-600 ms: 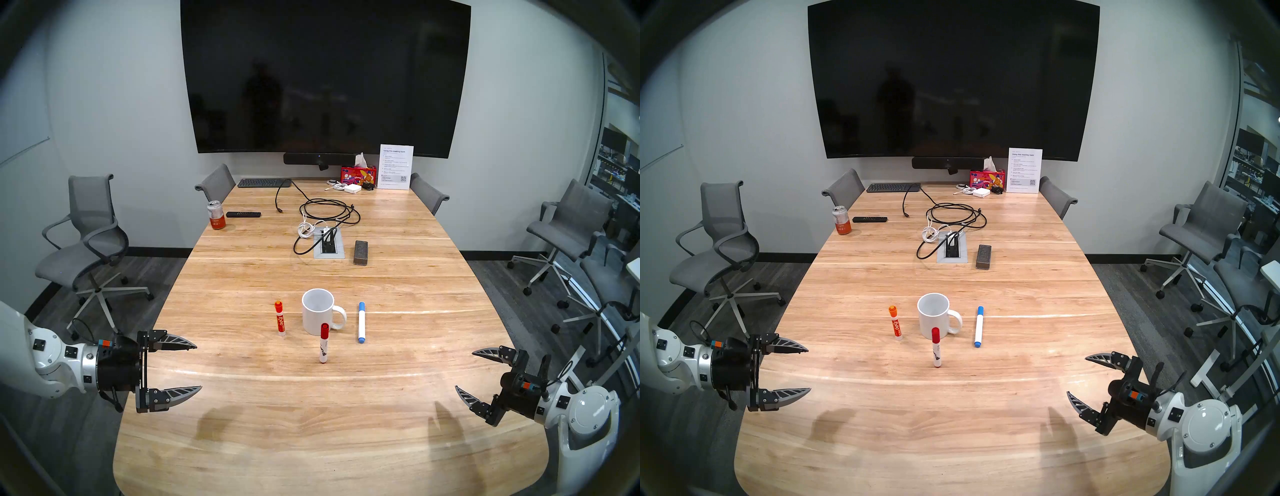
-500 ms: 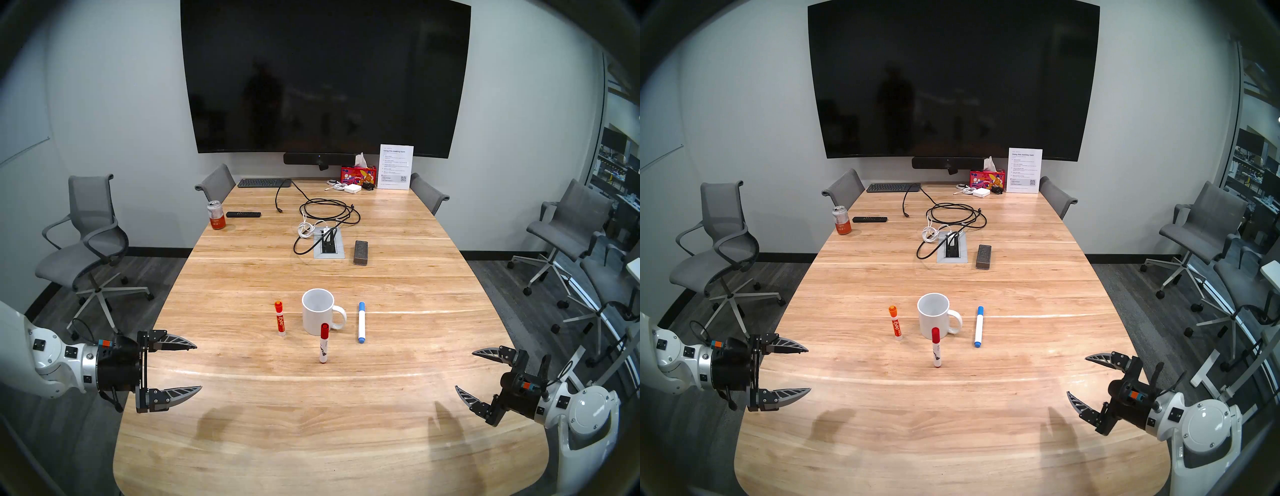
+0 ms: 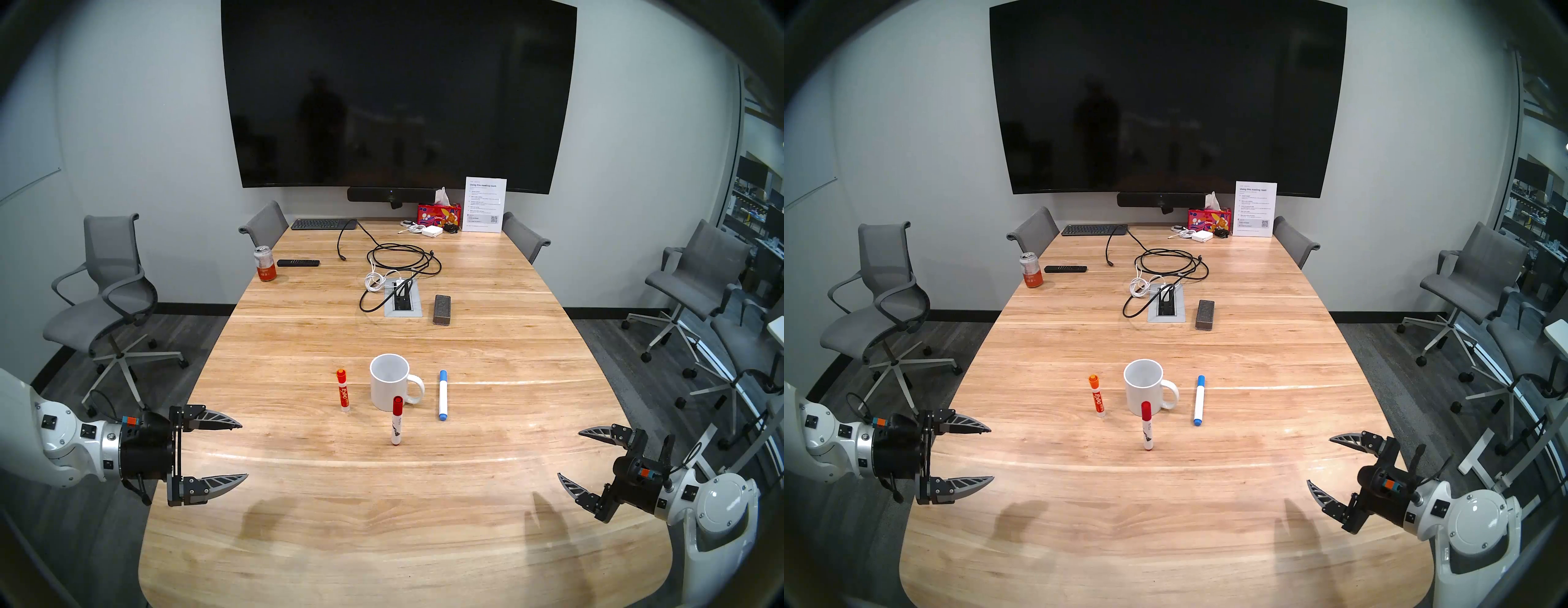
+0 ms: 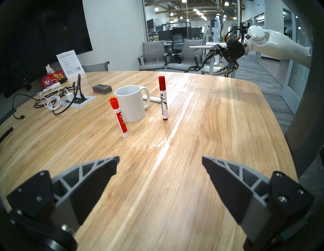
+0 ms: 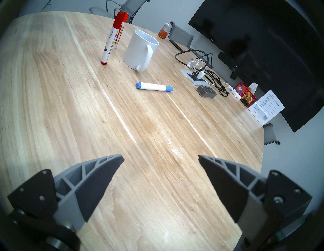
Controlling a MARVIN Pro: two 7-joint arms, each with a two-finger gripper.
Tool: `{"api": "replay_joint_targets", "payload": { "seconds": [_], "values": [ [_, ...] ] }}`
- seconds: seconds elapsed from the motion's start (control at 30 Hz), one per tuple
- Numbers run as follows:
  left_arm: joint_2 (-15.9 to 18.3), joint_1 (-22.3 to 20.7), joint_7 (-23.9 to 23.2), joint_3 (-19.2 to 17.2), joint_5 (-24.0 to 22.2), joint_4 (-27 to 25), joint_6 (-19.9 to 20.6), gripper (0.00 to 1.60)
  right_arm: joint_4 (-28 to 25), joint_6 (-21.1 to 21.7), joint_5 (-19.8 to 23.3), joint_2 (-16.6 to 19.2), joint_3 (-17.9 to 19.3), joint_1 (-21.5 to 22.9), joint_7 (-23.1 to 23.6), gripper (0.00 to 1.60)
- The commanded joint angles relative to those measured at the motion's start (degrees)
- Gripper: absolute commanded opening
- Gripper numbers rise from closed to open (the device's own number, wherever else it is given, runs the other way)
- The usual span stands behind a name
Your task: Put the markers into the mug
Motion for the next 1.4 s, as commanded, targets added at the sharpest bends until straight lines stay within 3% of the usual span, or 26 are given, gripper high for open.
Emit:
{"api": "replay_joint_targets", "payload": {
  "seconds": [0.0, 0.43, 0.73, 1.07, 1.2, 1.3, 1.33, 1.37],
  "values": [
    [1.9, 1.8, -0.4, -4.8, 0.9, 1.2, 3.3, 1.6, -0.7, 0.0, 0.2, 0.0, 0.0, 0.1, 0.0, 1.6],
    [6.0, 6.5, -7.8, -18.3, 0.3, 7.3, 8.1, 1.6, -0.7, 0.0, 0.2, 0.0, 0.0, 0.1, 0.1, 1.6],
    [7.0, 13.3, -14.2, -27.6, -1.7, 10.7, 8.7, 1.6, -0.7, 0.0, 0.2, 0.0, 0.0, 0.1, 0.1, 1.6],
    [2.3, 22.1, -17.4, -35.2, -3.2, 12.8, 8.7, 1.6, -0.7, -0.1, 0.1, 0.0, 0.0, 0.1, 0.1, 1.6],
    [0.1, 23.7, -17.1, -35.9, -3.8, 13.4, 9.0, 1.6, -0.6, -0.1, 0.1, 0.0, 0.0, 0.1, 0.1, 1.6],
    [-2.5, 27.6, -17.0, -38.5, -4.9, 14.9, 8.8, 1.6, -0.6, -0.1, 0.1, 0.0, 0.0, 0.1, 0.1, 1.6],
    [-2.2, 26.0, -17.0, -37.5, -4.5, 14.4, 9.7, 1.6, -0.6, -0.1, 0.1, 0.0, 0.0, 0.1, 0.1, 1.6],
    [-3.8, 28.8, -16.8, -39.1, -5.5, 15.5, 8.9, 1.6, -0.6, -0.1, 0.1, 0.0, 0.0, 0.1, 0.1, 1.6]
  ]
}}
